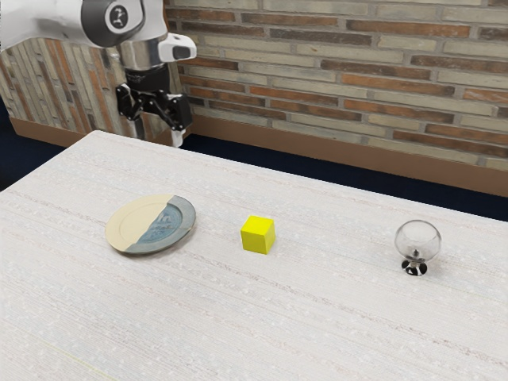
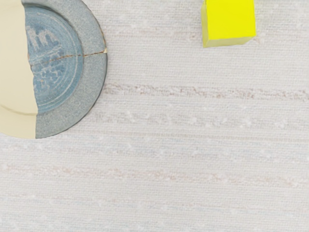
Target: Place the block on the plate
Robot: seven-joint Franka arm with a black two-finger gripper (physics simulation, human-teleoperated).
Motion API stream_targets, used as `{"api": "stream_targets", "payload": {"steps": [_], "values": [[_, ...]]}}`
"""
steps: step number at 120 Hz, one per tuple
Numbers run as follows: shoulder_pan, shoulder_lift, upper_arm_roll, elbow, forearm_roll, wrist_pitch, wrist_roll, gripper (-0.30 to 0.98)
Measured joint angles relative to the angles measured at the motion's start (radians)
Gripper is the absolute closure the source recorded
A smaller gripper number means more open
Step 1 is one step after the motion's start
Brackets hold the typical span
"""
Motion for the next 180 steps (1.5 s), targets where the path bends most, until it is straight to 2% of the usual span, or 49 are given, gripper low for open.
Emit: {"api": "stream_targets", "payload": {"steps": [14, 43, 60, 74, 94, 109, 137, 180], "values": [[0.008, 0.018, -0.014, 0.011, 0.0, 0.018, -0.008, 0.0], [-0.074, 0.252, -0.014, 0.241, -0.019, 0.027, -0.024, 0.0], [-0.101, 0.369, 0.0, 0.289, -0.034, 0.038, -0.031, 0.0], [-0.115, 0.482, 0.045, 0.342, -0.069, 0.079, -0.036, 0.0], [-0.167, 0.619, 0.137, 0.466, -0.145, 0.121, -0.04, 0.0], [-0.18, 0.697, 0.181, 0.498, -0.211, 0.161, -0.042, 0.0], [-0.177, 0.784, 0.216, 0.524, -0.284, 0.223, -0.044, 0.0], [-0.165, 0.824, 0.214, 0.465, -0.317, 0.294, -0.047, 0.0]]}}
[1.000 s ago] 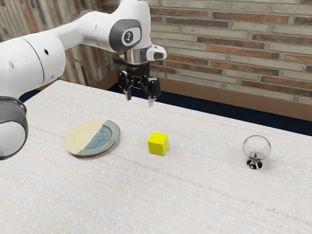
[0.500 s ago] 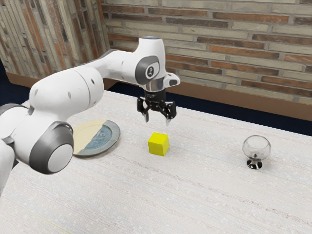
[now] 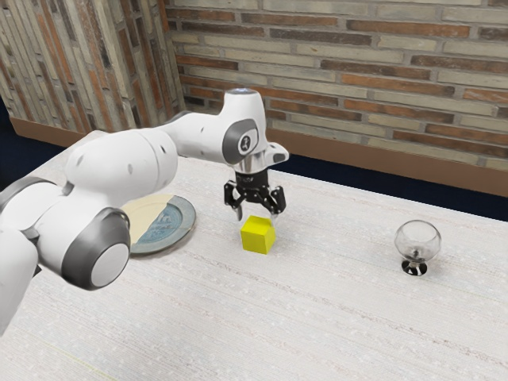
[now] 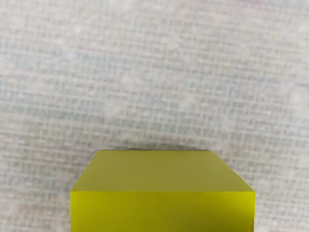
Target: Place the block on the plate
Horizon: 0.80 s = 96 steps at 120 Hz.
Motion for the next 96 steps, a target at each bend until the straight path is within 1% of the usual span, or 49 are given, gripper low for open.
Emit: {"api": "stream_targets", "payload": {"steps": [54, 72, 96], "values": [[0.0, 0.023, -0.007, -0.045, -0.034, 0.068, -0.002, 0.01], [0.0, 0.027, -0.006, -0.045, -0.042, 0.076, -0.003, 0.08], [0.0, 0.028, -0.003, -0.045, -0.046, 0.08, -0.003, 0.21]]}}
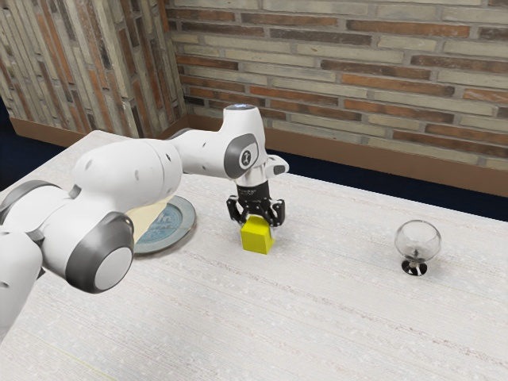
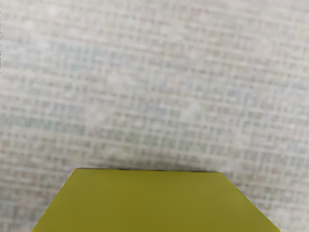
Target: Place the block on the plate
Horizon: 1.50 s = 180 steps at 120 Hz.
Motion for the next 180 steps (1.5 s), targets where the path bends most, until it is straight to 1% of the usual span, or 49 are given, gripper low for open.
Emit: {"api": "stream_targets", "payload": {"steps": [11, 30, 46, 66, 83, 90, 105, 124, 148, 170, 180], "values": [[0.0, 0.0, 0.001, 0.0, 0.001, 0.001, -0.001, 0.26], [0.0, -0.004, 0.003, -0.001, 0.005, 0.003, -0.003, 0.3], [-0.001, -0.048, 0.005, -0.041, 0.012, 0.004, -0.004, 0.33], [-0.002, -0.17, 0.006, -0.119, 0.027, 0.005, -0.006, 0.32], [-0.001, -0.307, 0.009, -0.224, 0.068, 0.005, -0.006, 0.31], [0.005, -0.346, 0.01, -0.26, 0.088, 0.004, -0.006, 0.31], [0.054, -0.391, 0.009, -0.292, 0.124, 0.004, -0.006, 0.31], [0.126, -0.419, 0.009, -0.296, 0.15, 0.01, -0.007, 0.31], [0.214, -0.416, 0.009, -0.299, 0.162, 0.04, -0.01, 0.31], [0.285, -0.396, 0.007, -0.361, 0.164, 0.081, -0.013, 0.31], [0.301, -0.374, 0.006, -0.369, 0.165, 0.099, -0.014, 0.31]]}}
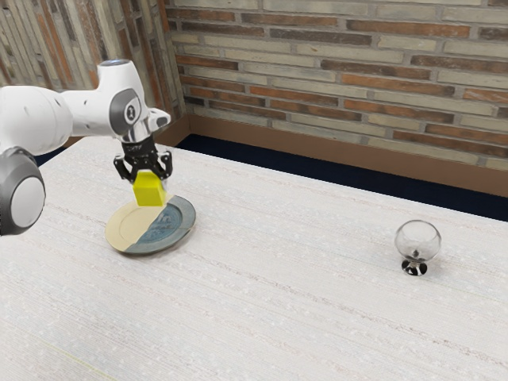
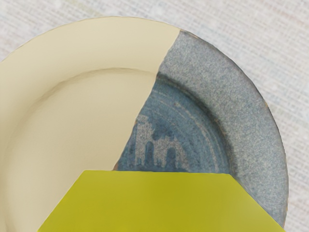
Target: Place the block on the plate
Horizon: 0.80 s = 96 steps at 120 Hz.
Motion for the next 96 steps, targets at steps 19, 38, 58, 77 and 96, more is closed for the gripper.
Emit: {"api": "stream_targets", "payload": {"steps": [19, 38, 58, 77, 96], "values": [[0.014, 0.049, -0.006, -0.002, -0.002, 0.032, -0.003, 0.31], [0.032, 0.087, -0.009, -0.002, -0.006, 0.054, -0.005, 0.31], [0.038, 0.116, -0.01, -0.001, -0.011, 0.076, -0.008, 0.29], [0.038, 0.118, -0.016, -0.001, -0.016, 0.086, -0.009, 0.18], [0.038, 0.098, -0.017, -0.002, -0.015, 0.089, -0.006, 0.09]]}}
